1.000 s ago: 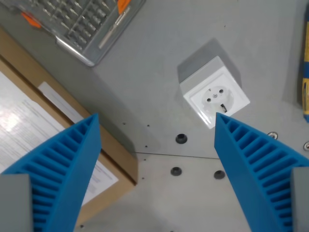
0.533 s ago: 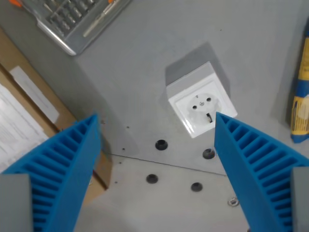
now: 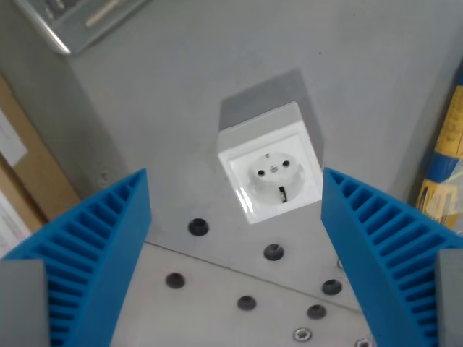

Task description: Move above the white socket

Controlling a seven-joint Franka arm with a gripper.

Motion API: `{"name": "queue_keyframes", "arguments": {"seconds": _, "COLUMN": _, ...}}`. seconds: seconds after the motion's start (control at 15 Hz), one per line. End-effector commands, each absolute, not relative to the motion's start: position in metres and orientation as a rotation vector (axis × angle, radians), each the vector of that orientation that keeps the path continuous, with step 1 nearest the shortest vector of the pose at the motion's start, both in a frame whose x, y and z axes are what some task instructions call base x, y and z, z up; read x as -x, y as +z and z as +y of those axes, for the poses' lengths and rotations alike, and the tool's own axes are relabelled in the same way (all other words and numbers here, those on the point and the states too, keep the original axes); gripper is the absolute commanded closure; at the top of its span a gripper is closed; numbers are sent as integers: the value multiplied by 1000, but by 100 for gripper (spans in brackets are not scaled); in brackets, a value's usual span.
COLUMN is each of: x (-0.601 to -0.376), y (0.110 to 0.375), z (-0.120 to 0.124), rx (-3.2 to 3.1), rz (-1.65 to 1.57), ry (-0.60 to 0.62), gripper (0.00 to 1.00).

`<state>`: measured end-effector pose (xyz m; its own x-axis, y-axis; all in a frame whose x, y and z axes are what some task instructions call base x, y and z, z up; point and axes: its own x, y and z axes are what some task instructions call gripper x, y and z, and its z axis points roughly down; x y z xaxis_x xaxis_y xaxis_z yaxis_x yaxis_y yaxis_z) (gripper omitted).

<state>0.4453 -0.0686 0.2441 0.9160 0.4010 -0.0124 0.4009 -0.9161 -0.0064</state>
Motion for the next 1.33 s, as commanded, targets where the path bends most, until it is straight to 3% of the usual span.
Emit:
{"name": "queue_keyframes", "arguments": {"seconds": 0.07, "x": -437, "y": 228, "z": -81, "rx": 2959, "rz": -1031, "ry": -168, "gripper": 0}}
{"name": "queue_keyframes", "arguments": {"seconds": 1.33, "x": -417, "y": 173, "z": -111, "rx": 2874, "rz": -1170, "ry": -210, "gripper": 0}}
